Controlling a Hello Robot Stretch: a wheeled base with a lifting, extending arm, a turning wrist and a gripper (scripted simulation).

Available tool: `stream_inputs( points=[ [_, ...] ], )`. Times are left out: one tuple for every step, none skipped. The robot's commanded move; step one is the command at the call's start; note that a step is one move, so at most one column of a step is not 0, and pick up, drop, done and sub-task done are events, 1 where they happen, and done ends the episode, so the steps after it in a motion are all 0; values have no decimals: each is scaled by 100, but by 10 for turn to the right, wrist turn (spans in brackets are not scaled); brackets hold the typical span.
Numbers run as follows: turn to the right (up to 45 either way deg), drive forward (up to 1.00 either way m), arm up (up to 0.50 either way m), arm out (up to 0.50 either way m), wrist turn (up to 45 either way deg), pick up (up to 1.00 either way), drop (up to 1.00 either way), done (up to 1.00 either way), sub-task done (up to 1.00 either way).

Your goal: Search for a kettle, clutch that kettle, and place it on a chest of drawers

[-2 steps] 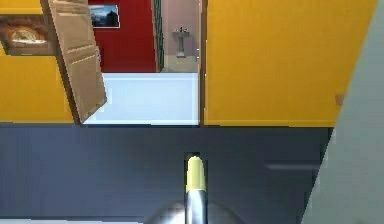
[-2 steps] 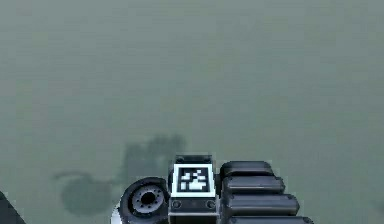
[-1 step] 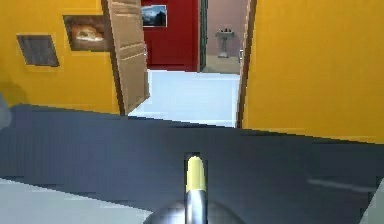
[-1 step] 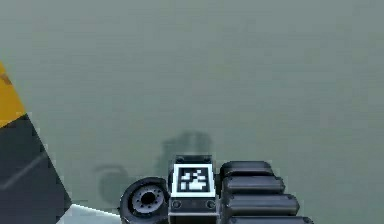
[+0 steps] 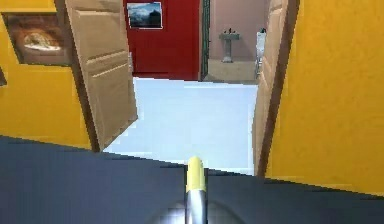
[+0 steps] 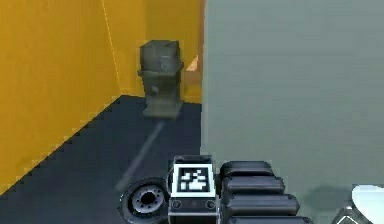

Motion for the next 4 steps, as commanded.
stream_inputs(
  points=[
    [-30, 0, 0, 0, 0, 0, 0, 0, 0],
    [0, 100, 0, 0, 0, 0, 0, 0, 0],
    [0, 45, 0, 0, 0, 0, 0, 0, 0],
    [-270, 0, 0, 0, 0, 0, 0, 0, 0]
  ],
)
